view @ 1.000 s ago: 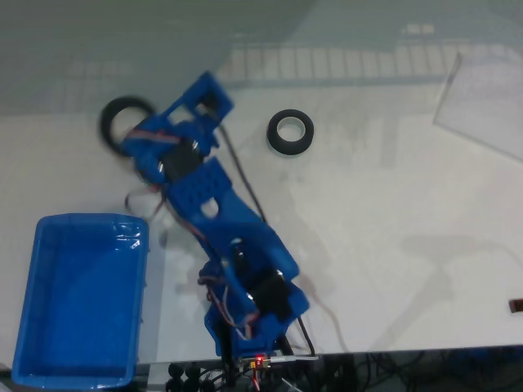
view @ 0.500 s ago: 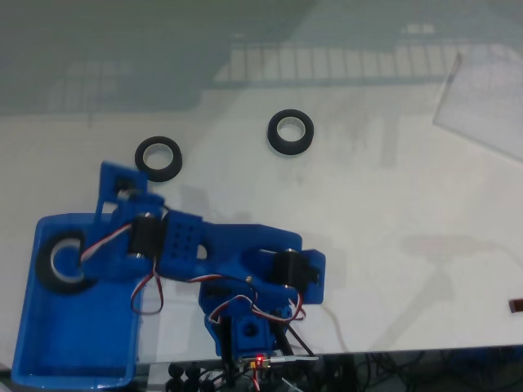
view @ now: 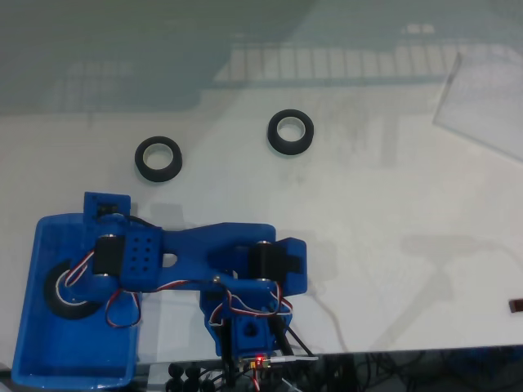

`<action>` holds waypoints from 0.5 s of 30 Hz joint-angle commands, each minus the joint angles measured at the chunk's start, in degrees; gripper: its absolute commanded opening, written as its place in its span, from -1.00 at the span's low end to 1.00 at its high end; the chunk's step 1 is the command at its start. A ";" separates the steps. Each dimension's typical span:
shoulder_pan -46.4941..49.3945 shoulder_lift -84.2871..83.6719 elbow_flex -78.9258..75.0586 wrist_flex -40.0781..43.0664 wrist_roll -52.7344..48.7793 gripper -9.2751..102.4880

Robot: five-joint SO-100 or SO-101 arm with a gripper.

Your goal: Grasp all tape and put them in the bin.

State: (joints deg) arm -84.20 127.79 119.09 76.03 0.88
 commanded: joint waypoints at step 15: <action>5.54 1.32 -0.53 -3.25 1.85 -0.33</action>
State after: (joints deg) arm -81.47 126.56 119.00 73.21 3.34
